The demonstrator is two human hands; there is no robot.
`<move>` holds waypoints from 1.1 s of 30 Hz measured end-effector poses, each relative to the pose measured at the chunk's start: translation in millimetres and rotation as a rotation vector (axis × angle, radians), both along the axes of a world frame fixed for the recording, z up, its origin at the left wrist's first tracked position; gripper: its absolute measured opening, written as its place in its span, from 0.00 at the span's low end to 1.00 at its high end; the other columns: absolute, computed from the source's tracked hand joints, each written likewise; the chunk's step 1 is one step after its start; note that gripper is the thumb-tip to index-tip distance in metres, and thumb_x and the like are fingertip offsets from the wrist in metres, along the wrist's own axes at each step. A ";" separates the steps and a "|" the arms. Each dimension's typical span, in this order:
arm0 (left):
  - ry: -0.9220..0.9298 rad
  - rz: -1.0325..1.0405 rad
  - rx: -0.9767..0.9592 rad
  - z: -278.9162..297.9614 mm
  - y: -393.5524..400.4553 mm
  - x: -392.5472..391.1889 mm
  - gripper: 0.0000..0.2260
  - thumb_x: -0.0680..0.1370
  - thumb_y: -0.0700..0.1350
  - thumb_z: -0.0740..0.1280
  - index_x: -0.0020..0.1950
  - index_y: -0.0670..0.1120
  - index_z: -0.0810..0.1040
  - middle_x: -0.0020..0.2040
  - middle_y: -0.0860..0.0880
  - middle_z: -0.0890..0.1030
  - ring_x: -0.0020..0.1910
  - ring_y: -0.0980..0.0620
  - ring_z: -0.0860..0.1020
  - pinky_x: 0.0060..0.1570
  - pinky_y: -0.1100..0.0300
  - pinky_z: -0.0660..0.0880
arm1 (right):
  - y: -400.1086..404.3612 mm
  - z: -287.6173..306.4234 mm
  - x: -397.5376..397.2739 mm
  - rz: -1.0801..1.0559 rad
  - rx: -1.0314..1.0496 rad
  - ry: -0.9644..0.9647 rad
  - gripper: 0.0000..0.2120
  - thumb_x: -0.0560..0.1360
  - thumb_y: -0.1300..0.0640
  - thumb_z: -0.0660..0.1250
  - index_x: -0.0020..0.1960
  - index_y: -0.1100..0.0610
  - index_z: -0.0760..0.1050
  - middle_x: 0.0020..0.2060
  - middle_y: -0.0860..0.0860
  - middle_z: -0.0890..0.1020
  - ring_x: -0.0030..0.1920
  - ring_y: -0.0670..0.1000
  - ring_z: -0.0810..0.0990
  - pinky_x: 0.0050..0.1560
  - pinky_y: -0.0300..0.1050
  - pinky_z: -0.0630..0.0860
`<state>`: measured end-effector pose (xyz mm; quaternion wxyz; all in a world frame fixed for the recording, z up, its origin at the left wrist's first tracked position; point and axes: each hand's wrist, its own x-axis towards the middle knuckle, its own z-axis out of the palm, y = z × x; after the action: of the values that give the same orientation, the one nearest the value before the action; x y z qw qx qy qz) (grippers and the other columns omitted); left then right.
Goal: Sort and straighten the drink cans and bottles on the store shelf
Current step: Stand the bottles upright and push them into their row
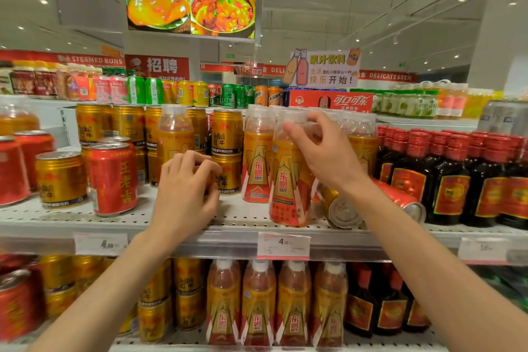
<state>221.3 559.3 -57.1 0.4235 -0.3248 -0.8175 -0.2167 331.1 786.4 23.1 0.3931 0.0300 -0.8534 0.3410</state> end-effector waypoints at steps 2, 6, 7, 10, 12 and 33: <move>-0.007 0.003 -0.001 -0.2 0.3 1.0 0.11 0.73 0.42 0.73 0.54 0.47 0.80 0.54 0.48 0.76 0.57 0.47 0.72 0.61 0.50 0.64 | -3.2 -4.6 -4.6 -0.041 -0.013 -0.021 0.29 0.79 0.34 0.60 0.71 0.53 0.68 0.52 0.43 0.81 0.52 0.43 0.79 0.57 0.47 0.77; -0.010 0.005 0.006 -0.6 1.8 1.3 0.10 0.74 0.43 0.71 0.55 0.47 0.79 0.54 0.48 0.75 0.57 0.46 0.71 0.61 0.50 0.64 | -6.9 -11.3 -5.8 -0.079 -0.043 -0.025 0.34 0.79 0.33 0.58 0.77 0.54 0.63 0.65 0.49 0.78 0.63 0.44 0.73 0.66 0.50 0.73; -0.006 0.002 0.008 -0.6 2.1 1.0 0.10 0.74 0.44 0.70 0.55 0.47 0.79 0.54 0.48 0.75 0.57 0.46 0.71 0.61 0.50 0.64 | -8.7 -10.0 -4.1 -0.082 -0.042 -0.029 0.34 0.79 0.33 0.57 0.77 0.53 0.63 0.64 0.48 0.78 0.64 0.46 0.74 0.67 0.51 0.73; -0.019 -0.009 0.004 1.3 0.8 2.1 0.12 0.74 0.49 0.66 0.55 0.47 0.79 0.55 0.48 0.76 0.58 0.46 0.72 0.61 0.49 0.64 | -9.2 -4.4 3.6 -0.088 0.001 -0.066 0.34 0.81 0.35 0.55 0.80 0.53 0.58 0.72 0.50 0.73 0.71 0.50 0.71 0.68 0.47 0.67; -0.029 -0.014 -0.009 2.4 -1.0 3.3 0.13 0.74 0.50 0.65 0.55 0.47 0.80 0.57 0.48 0.76 0.59 0.45 0.72 0.62 0.47 0.65 | -4.8 0.0 13.6 -0.061 0.065 -0.138 0.34 0.82 0.36 0.54 0.81 0.51 0.53 0.75 0.48 0.70 0.71 0.47 0.69 0.69 0.48 0.66; -0.476 -0.465 0.255 -5.9 80.2 51.5 0.36 0.75 0.67 0.66 0.78 0.57 0.57 0.69 0.55 0.72 0.61 0.57 0.74 0.60 0.55 0.73 | 41.2 -65.2 67.3 -0.267 0.426 -0.225 0.31 0.71 0.46 0.73 0.71 0.51 0.70 0.63 0.45 0.70 0.60 0.46 0.73 0.61 0.38 0.74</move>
<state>272.9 639.6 -63.1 0.1978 -0.3871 -0.7637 -0.4773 398.5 827.6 -42.2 0.3223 -0.0387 -0.9405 0.1005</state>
